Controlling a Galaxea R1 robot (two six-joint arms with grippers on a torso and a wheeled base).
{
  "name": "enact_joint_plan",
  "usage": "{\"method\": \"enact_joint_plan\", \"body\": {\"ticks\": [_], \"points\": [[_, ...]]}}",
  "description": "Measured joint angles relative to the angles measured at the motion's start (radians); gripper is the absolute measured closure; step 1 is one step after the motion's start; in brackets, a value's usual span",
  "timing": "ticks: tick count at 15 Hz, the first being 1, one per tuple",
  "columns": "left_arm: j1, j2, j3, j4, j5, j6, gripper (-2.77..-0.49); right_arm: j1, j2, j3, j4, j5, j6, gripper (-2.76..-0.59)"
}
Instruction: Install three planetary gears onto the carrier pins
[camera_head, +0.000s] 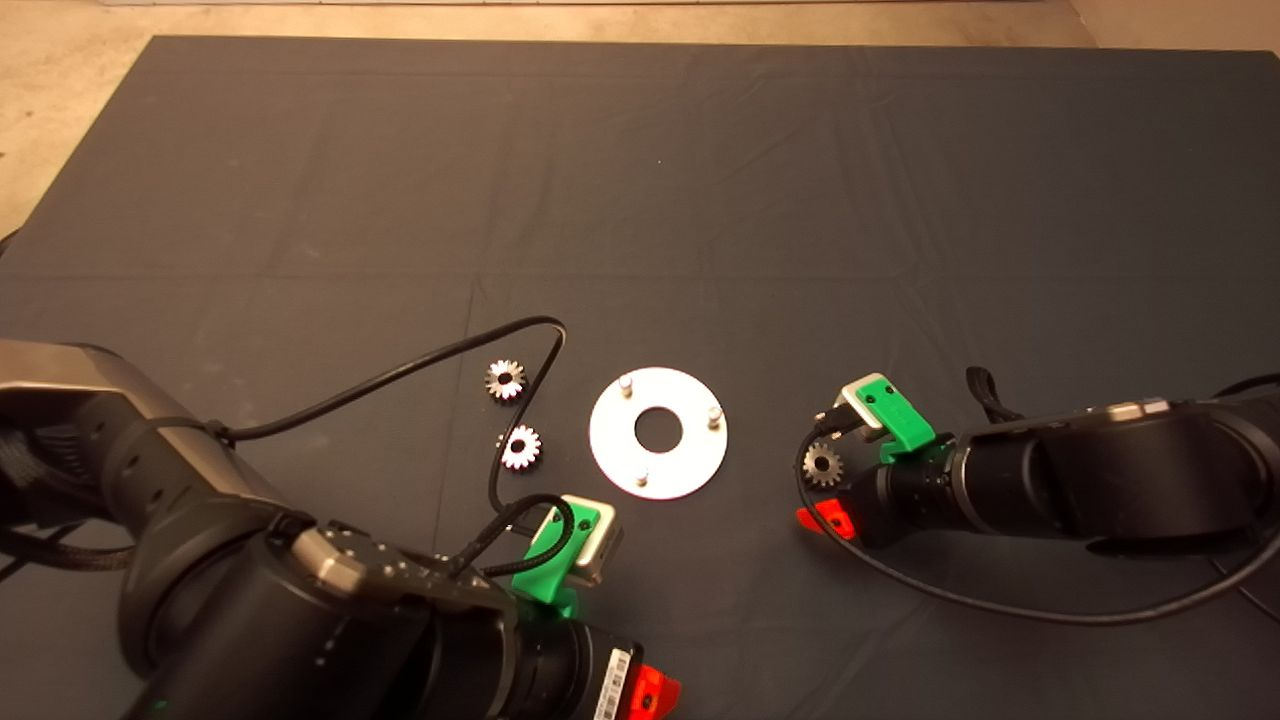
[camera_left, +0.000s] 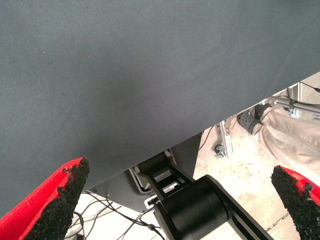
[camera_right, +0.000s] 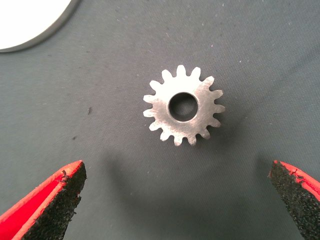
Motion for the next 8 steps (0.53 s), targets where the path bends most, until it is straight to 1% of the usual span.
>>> {"method": "enact_joint_plan", "body": {"ticks": [3, 6, 8], "points": [[0.000, 0.001, 0.000, 0.004, 0.000, 0.000, -2.64, -0.013, 0.015, -0.026, -0.019, 0.000, -0.019, -2.75], [0.000, 0.003, 0.000, 0.007, 0.000, 0.000, -2.64, -0.026, 0.029, -0.049, -0.031, 0.002, -0.033, -2.75], [0.000, 0.004, 0.000, 0.007, 0.000, 0.000, -2.64, -0.025, 0.029, -0.062, -0.042, 0.000, -0.040, -2.75]]}}
